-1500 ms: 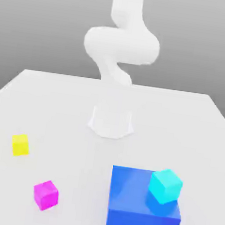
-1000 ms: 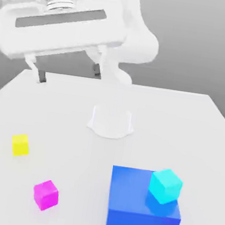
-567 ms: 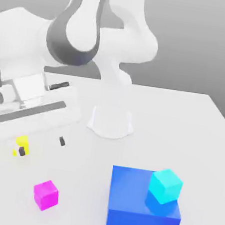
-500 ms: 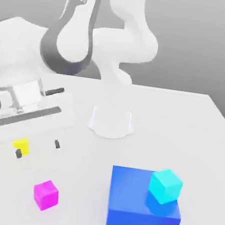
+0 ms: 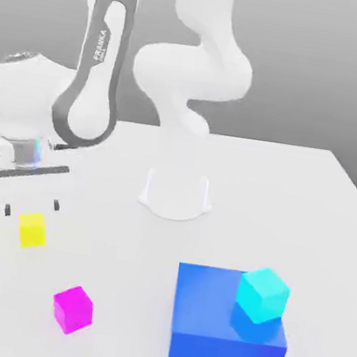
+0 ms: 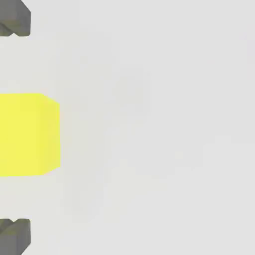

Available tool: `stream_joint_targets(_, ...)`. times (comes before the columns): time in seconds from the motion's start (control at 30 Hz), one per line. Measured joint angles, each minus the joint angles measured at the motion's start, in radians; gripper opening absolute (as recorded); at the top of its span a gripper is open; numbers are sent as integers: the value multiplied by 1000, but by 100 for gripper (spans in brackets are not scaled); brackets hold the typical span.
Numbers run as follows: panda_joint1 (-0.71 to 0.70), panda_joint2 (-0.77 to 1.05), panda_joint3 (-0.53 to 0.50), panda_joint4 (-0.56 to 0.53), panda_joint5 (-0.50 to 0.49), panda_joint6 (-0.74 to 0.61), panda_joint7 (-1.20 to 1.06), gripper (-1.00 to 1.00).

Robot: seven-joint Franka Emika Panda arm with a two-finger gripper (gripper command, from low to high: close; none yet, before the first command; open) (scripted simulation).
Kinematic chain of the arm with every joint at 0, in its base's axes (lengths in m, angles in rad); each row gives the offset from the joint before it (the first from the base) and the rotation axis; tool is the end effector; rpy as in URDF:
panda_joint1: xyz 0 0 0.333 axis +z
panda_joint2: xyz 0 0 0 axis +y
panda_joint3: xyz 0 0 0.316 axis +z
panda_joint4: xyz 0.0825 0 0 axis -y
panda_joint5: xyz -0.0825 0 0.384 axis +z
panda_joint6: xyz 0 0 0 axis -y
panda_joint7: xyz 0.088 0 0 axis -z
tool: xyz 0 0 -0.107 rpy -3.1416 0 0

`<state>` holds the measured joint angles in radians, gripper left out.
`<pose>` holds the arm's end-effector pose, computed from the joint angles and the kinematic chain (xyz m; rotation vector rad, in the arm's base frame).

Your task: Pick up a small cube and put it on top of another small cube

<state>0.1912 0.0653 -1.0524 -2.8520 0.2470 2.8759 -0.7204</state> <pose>0.2152 -0.2840 0.1886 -3.0792 0.5899 -0.0064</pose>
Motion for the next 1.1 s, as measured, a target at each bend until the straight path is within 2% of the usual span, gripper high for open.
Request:
stream_joint_targets(0.33, -435, 238, 577, 95, 631, 98, -488, 0)
stream_joint_targets(0.37, -479, 262, 630, 109, 691, 107, -537, -100)
stream_joint_targets(0.53, -479, 262, 630, 109, 692, 105, -538, -100)
stream_joint_targets(0.57, -498, 275, 654, 116, 723, 109, -564, -100)
stream_joint_targets(0.63, -462, 251, 610, 103, 667, 102, -517, -100)
stream_joint_targets(0.77, -282, 164, 390, 58, 451, 66, -346, -100)
stream_joint_targets(0.87, -136, 92, 199, 25, 251, 40, -196, -100)
stream_joint_targets(0.97, 8, 10, -8, -3, 0, 16, -15, -100)
stream_joint_targets(1.0, 8, 10, -8, -3, 0, 15, -15, -100)
stream_joint_targets(1.03, 34, -7, -11, 7, -56, -6, 13, -100)
stream_joint_targets(1.1, 75, 25, 91, 73, -4, -53, -69, -100)
